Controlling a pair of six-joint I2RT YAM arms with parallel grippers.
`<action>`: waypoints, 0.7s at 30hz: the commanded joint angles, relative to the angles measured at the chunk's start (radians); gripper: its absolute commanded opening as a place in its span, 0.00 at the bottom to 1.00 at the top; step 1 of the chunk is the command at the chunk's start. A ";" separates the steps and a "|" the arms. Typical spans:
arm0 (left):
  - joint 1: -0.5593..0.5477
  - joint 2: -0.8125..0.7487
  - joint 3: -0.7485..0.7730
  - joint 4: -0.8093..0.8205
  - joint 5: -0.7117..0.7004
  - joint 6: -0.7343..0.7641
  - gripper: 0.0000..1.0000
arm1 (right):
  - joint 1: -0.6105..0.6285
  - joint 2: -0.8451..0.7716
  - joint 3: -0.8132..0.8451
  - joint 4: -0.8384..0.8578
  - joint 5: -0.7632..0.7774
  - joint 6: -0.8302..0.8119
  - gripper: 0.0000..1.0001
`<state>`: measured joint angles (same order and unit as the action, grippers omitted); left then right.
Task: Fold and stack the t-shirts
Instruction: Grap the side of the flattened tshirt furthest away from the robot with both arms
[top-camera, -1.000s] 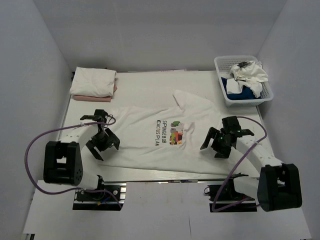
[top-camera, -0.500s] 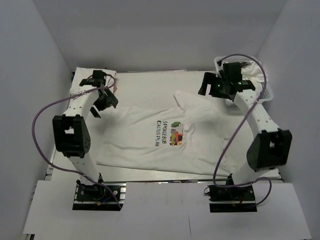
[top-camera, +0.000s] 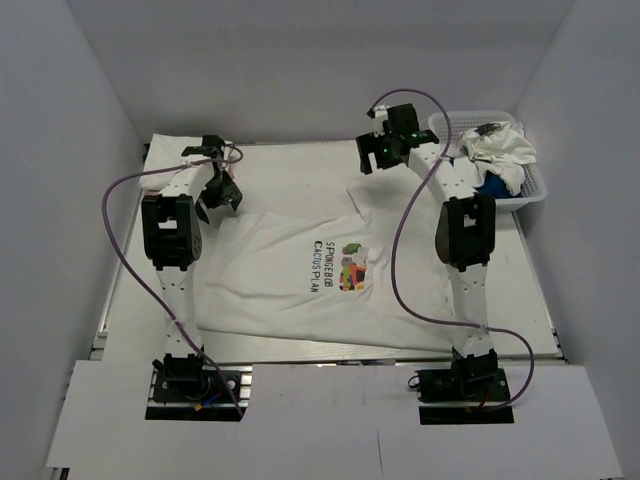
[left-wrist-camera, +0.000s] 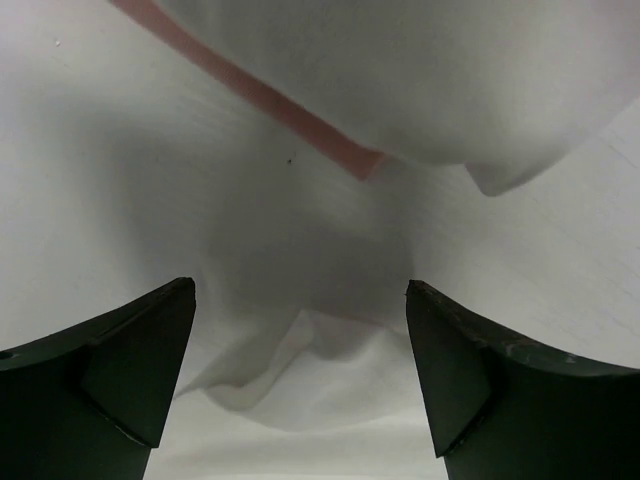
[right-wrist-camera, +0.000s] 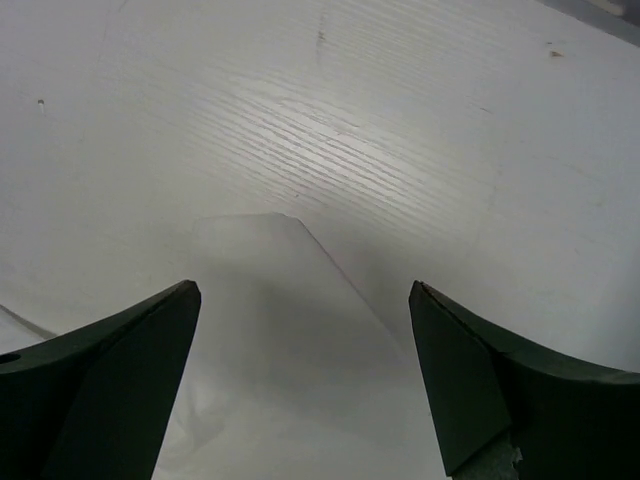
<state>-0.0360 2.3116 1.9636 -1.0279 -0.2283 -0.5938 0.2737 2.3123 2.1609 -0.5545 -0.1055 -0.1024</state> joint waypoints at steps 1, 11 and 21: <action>0.005 -0.009 0.049 -0.006 0.000 0.028 0.95 | 0.034 0.047 0.067 -0.013 -0.010 -0.083 0.91; 0.005 -0.090 -0.204 0.090 0.098 0.037 0.36 | 0.071 0.156 0.063 0.034 0.035 -0.017 0.83; 0.005 -0.150 -0.198 0.146 0.106 0.065 0.00 | 0.065 0.199 0.044 0.065 0.228 0.125 0.80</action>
<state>-0.0338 2.1971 1.7325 -0.9077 -0.1307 -0.5438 0.3481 2.4992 2.1838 -0.5404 0.0250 -0.0391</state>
